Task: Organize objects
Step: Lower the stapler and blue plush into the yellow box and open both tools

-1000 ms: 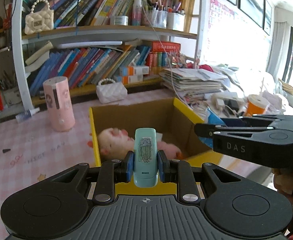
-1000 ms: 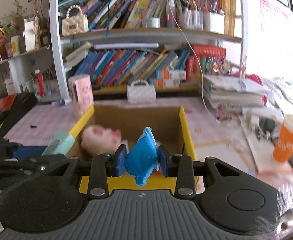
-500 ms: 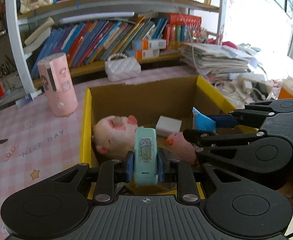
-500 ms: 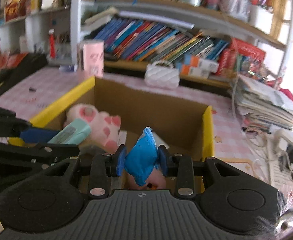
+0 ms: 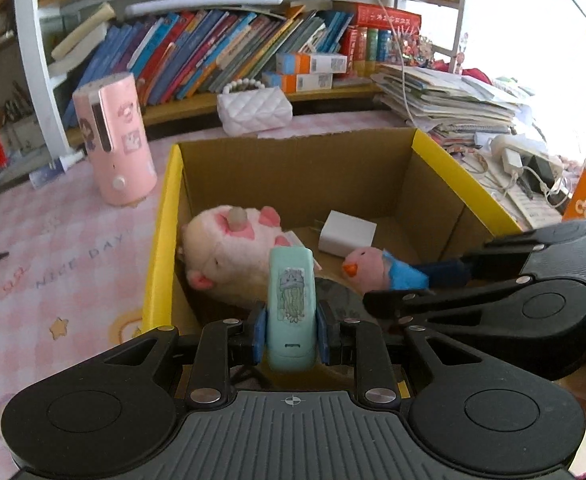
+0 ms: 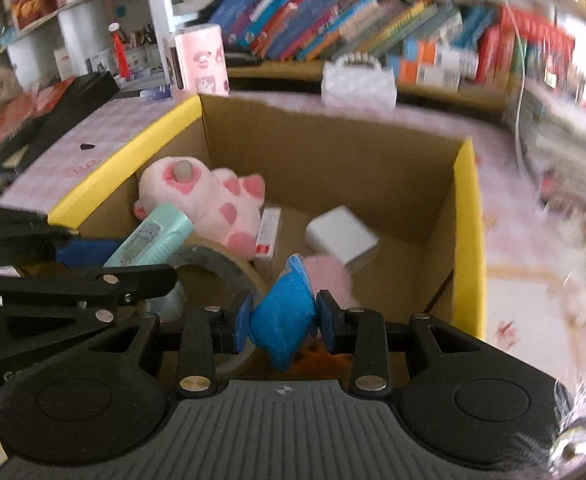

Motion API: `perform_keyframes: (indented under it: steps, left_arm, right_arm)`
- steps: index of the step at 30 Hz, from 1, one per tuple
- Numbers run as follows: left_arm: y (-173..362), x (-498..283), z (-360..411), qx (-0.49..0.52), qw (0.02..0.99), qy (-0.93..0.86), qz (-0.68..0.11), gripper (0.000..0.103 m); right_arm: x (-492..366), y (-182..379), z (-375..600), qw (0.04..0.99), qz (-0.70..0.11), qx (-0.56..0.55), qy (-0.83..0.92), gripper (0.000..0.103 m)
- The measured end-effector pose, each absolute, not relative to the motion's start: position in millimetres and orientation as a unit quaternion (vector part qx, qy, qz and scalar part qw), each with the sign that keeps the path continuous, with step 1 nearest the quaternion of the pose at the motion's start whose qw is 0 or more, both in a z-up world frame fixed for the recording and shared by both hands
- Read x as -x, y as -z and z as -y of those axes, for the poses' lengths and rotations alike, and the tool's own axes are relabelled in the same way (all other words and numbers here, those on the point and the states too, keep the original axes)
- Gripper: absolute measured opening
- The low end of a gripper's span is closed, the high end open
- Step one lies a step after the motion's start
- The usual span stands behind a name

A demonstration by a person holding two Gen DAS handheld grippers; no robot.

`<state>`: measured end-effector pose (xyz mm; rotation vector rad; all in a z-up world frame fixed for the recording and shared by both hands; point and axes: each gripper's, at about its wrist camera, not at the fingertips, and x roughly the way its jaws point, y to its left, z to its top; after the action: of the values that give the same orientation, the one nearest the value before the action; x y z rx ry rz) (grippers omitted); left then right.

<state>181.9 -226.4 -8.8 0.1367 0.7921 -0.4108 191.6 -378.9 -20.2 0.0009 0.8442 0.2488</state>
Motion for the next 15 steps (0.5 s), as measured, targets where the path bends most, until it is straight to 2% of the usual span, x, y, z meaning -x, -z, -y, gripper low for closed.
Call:
perform_keyframes:
  steps: [10, 15]
  left_arm:
    - [10.2, -179.9, 225.0, -0.057, 0.905, 0.191, -0.375, 0.023]
    - [7.6, -176.1, 222.7, -0.048, 0.909, 0.191, -0.368, 0.027]
  right_arm:
    - [-195.7, 22.1, 378.9, 0.902, -0.413, -0.005, -0.127, 0.034]
    - [-195.7, 21.3, 379.0, 0.904, -0.409, 0.000, -0.122, 0.034]
